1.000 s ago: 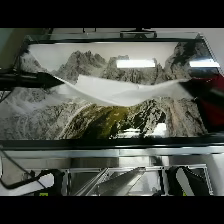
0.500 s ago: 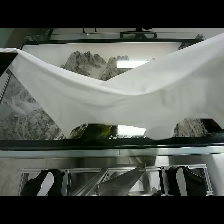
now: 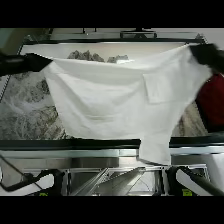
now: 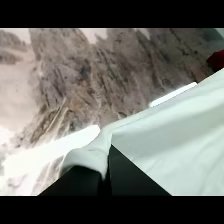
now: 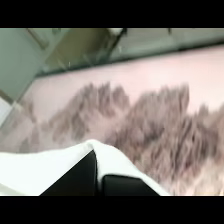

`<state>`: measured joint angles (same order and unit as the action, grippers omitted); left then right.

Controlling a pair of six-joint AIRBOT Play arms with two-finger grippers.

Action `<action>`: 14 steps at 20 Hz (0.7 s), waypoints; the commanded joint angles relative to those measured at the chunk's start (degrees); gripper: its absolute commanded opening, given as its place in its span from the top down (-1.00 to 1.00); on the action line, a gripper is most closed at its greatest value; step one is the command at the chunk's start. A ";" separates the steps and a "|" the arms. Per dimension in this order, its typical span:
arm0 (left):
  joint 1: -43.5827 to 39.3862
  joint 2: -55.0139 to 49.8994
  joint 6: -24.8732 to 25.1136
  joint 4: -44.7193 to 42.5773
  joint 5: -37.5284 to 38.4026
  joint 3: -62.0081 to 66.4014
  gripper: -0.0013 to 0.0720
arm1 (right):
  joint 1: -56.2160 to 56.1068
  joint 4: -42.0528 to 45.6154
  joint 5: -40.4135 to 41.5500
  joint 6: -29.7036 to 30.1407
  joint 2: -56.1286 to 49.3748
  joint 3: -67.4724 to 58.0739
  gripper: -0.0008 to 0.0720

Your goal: Fold the shirts.

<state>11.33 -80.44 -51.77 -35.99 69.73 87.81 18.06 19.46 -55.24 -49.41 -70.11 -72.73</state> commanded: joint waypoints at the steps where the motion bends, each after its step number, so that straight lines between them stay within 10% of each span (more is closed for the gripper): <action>1: -1.77 -15.50 3.74 -1.81 -8.59 0.09 0.77 | -4.81 -0.96 7.56 0.17 -19.43 0.13 0.88; 2: -1.70 -18.56 3.65 -1.84 -11.91 0.24 0.08 | -5.11 -2.80 10.27 0.17 -23.82 -0.24 0.86; 4: 0.33 -23.54 0.87 -2.01 -12.68 4.04 -0.97 | -4.00 -9.31 9.75 0.20 -30.69 -3.19 -0.10; 6: 3.96 -25.79 -3.21 -2.08 -6.25 9.73 -0.97 | -1.38 -12.24 3.67 0.98 -32.52 -6.80 -0.87; 10: 10.62 -24.09 -13.88 -8.24 8.35 15.43 -0.96 | 5.77 -11.23 -10.34 1.86 -27.87 -10.29 -0.64; 11: 11.37 -22.67 -15.10 -9.99 10.93 13.73 -0.96 | 7.69 -10.21 -13.92 1.84 -26.21 -10.27 0.16; 14: 11.67 -17.03 -15.82 -13.44 14.27 0.44 -0.96 | 11.89 -5.73 -23.39 -0.79 -22.23 -10.14 0.84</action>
<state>21.67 -101.08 -64.42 -44.93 78.24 95.85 26.06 10.31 -68.14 -48.31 -95.24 -82.39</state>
